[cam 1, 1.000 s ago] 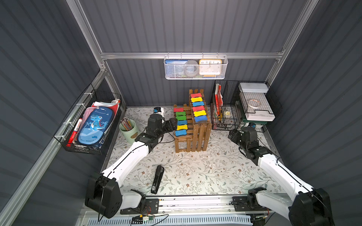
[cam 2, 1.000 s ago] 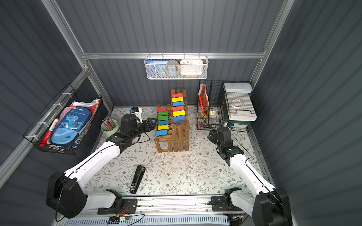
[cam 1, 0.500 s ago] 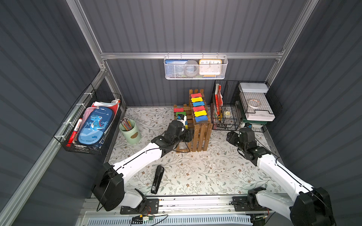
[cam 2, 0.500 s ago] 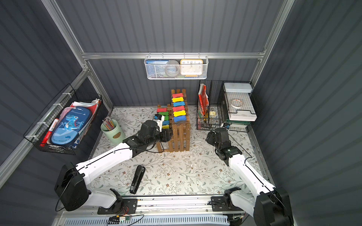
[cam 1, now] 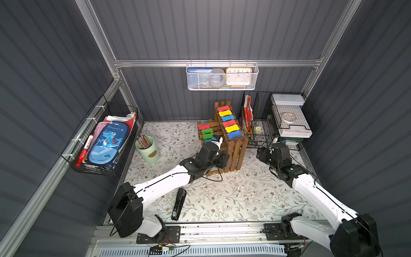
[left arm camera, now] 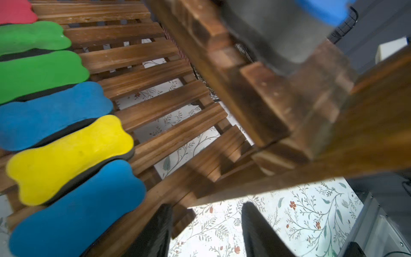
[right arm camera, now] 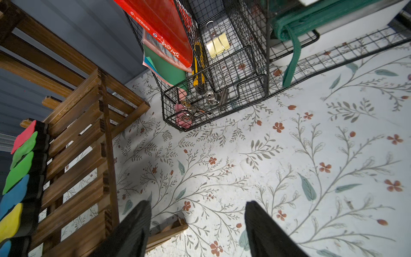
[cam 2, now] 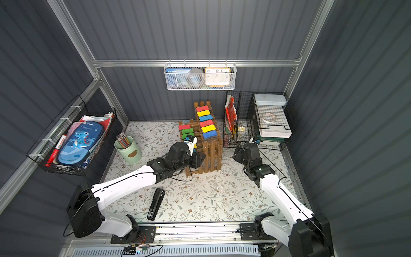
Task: Remove the whiteboard erasers from the shelf
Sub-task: Adjust the shelf at the center of the board.
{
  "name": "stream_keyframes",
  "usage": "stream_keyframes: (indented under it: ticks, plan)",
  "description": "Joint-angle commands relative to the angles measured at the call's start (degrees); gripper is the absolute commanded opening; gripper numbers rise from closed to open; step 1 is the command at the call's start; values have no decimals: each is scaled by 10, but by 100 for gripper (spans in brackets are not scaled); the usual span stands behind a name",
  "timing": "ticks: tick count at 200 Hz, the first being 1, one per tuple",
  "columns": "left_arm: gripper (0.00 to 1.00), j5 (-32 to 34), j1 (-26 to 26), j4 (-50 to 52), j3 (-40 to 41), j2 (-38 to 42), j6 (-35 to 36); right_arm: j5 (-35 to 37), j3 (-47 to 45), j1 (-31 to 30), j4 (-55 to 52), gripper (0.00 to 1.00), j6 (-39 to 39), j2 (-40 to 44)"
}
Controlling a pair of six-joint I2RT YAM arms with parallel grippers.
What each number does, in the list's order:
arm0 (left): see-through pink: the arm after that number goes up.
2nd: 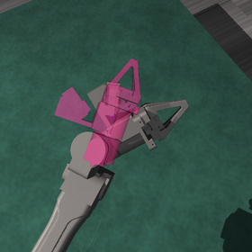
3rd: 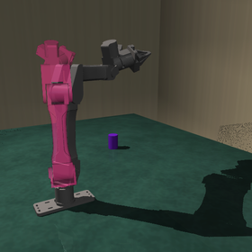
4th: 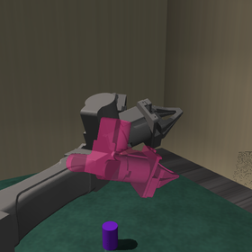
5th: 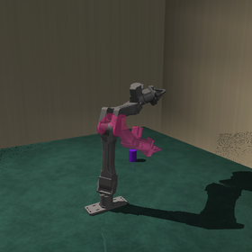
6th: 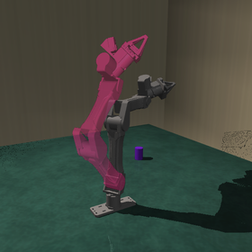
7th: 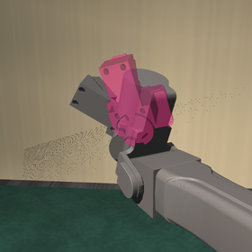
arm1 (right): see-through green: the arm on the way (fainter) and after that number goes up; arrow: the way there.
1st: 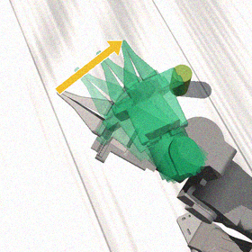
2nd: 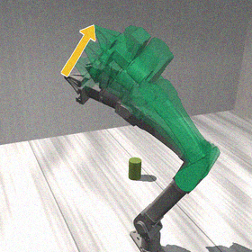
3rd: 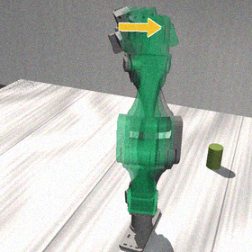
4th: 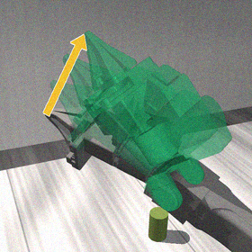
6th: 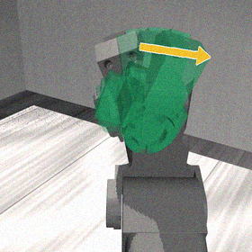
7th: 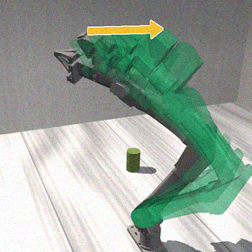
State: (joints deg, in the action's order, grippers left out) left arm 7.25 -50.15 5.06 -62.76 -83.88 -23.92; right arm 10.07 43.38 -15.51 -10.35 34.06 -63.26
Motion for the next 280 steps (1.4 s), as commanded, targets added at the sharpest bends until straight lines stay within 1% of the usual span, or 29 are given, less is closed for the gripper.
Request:
stream_keyframes:
  ticks: [1,38,54,65,80,90,102,121,134,153,160,166,183,201,207,219,243,247,280]
  plan:
    - [54,1,-8,16,-29,8,-7,17,29,-6,-40,71,8,9]
    - [56,50,-8,77,-39,66,-10,38,77,-34,-98,71,0,28]
    - [62,59,-7,104,-39,95,-27,38,110,-55,-138,72,-8,30]
    - [67,87,-7,133,-39,111,-28,48,118,-76,-148,73,-11,34]
    - [74,123,-7,159,-35,125,-19,57,111,-106,-134,76,-7,46]
    - [79,146,-7,167,-29,133,-13,49,105,-121,-110,78,-6,53]
    - [82,172,-6,172,-20,139,-8,49,109,-140,-91,79,-11,56]
    - [85,207,-1,182,-11,145,-5,77,151,-174,-101,80,-29,45]
    - [87,205,8,181,-6,148,-4,94,179,-196,-116,82,-35,31]
    - [90,200,19,184,-3,149,-7,147,200,-239,-113,84,-51,10]
    - [93,200,22,185,0,151,-10,174,205,-253,-110,85,-59,2]
    - [99,200,26,184,2,153,-12,193,209,-264,-105,86,-68,-3]
    - [99,186,35,182,7,157,-14,231,212,-285,-78,88,-97,-19]
    - [99,184,42,188,10,153,-14,242,233,-297,-81,90,-116,-39]
    - [99,185,46,191,13,151,-17,246,239,-301,-81,96,-121,-45]
    - [99,180,57,192,19,150,-21,252,249,-310,-78,99,-135,-54]
    - [99,151,82,179,40,155,-31,260,265,-323,-64,99,-159,-58]
    - [99,147,85,177,42,157,-31,264,268,-324,-64,99,-163,-75]
    - [99,134,89,175,44,159,-28,272,272,-331,-58,99,-175,-81]
